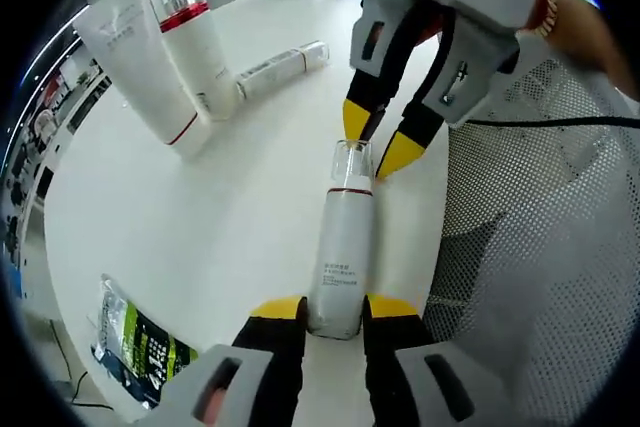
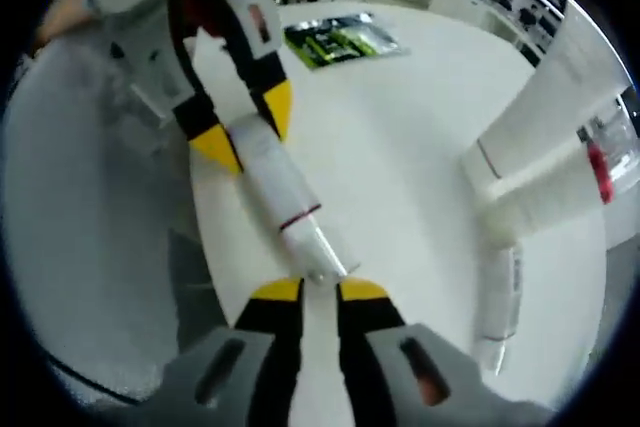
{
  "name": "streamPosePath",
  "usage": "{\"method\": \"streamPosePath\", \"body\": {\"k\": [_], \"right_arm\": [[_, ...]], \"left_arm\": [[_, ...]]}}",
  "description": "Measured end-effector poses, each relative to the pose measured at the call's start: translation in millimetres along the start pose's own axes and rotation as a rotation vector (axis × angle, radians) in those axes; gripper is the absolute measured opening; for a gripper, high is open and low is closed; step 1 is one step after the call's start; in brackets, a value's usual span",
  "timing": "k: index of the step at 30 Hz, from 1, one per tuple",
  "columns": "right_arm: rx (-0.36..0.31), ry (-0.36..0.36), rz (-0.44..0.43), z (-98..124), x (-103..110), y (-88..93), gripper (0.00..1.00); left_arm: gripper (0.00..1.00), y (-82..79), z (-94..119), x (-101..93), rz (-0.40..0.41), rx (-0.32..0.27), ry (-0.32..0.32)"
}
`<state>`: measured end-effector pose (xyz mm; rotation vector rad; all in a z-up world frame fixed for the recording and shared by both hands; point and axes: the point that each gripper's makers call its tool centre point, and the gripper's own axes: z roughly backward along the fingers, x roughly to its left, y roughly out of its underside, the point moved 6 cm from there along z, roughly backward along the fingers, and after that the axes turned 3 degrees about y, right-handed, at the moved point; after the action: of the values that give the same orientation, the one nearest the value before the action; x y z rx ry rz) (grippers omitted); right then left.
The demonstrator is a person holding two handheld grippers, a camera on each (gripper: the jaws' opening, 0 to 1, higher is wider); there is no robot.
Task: Arrange the skincare products in the storage area until every visible bottle or jar stands upright without overlapping.
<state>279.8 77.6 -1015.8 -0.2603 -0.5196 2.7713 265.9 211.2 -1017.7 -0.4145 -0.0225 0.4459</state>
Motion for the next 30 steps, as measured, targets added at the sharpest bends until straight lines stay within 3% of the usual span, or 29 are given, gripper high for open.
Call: {"method": "streamPosePath", "body": {"k": [10,15,24,30], "right_arm": [[-0.009,0.019,0.042,4,0,-3.1,0.09],[-0.061,0.041,-0.001,11,-8,-7.7,0.09],[-0.086,0.048,-0.016,11,-10,-9.6,0.09],[-0.110,0.072,-0.068,13,-17,-9.3,0.09]], "left_arm": [[0.23,-3.0,-1,-1.9,0.011,-0.014,0.004],[0.22,-4.7,-2,-3.8,0.005,-0.019,0.009],[0.19,-4.9,-1,-3.1,0.018,-0.010,-0.001],[0.18,-10.5,5,-0.3,0.069,-0.055,0.001]]}}
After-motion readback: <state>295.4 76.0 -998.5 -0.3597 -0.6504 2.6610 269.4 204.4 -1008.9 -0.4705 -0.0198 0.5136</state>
